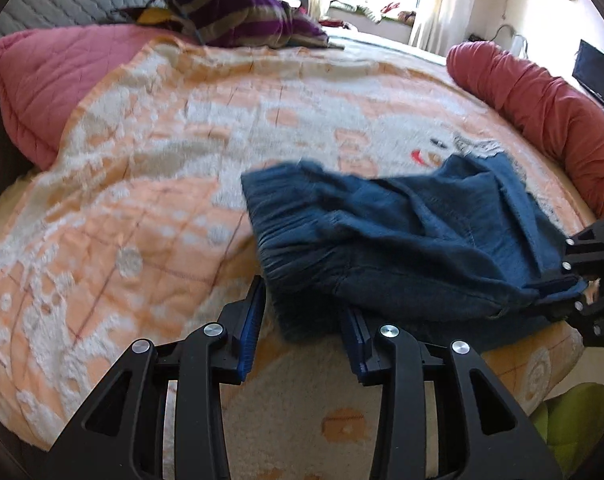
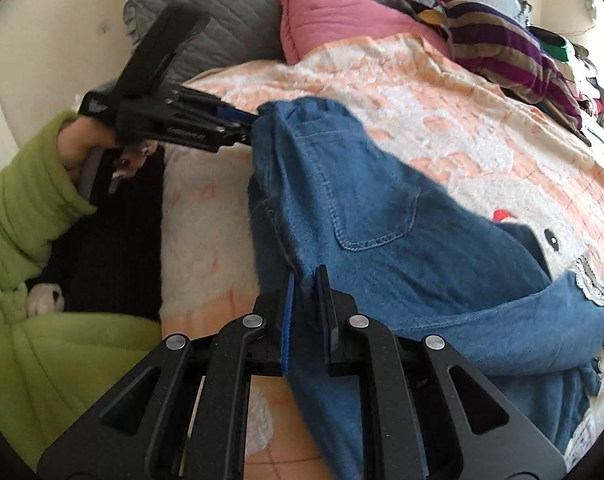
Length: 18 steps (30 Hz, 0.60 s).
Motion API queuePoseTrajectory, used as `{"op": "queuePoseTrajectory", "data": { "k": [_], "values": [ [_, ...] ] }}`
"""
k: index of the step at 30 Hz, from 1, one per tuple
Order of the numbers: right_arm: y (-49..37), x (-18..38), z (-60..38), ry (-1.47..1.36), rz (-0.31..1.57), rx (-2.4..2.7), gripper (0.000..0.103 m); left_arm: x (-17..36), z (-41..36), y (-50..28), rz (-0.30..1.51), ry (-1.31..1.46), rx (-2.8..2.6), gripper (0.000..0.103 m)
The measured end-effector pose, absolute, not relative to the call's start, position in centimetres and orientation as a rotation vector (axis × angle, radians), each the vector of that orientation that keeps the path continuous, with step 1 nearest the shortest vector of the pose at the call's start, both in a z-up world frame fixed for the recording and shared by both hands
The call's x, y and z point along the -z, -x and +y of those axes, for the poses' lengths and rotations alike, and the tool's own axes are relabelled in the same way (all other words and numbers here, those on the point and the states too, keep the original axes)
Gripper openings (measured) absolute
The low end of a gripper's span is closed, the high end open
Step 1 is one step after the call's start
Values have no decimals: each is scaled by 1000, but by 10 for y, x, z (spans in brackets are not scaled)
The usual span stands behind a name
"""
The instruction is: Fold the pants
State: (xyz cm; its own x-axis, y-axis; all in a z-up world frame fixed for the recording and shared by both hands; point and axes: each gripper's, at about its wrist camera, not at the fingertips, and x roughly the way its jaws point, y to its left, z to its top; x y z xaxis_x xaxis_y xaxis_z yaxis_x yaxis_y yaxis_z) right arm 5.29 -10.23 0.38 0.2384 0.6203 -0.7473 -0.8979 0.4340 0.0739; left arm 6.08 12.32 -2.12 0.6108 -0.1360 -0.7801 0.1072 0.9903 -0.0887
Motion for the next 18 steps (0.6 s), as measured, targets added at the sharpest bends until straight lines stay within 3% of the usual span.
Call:
{"op": "queuePoseTrajectory", "data": {
  "k": [8,11,13,17,18],
  "values": [
    [-43,3,-100,447,786,-1088,6,8,146,-37,881,133,101,36],
    [-46,-11,-110,435,744,-1066,7,-3,149,-33,841,174,105,44],
    [-48,-15,-116,463,718,-1045,15,-5,149,-37,828,214,122,60],
    [-45,-9,-117,608,691,-1022,34,0,144,-55,843,305,157,61],
    [-43,-6,-114,661,674,-1006,36,2,144,-61,848,326,162,67]
  ]
}}
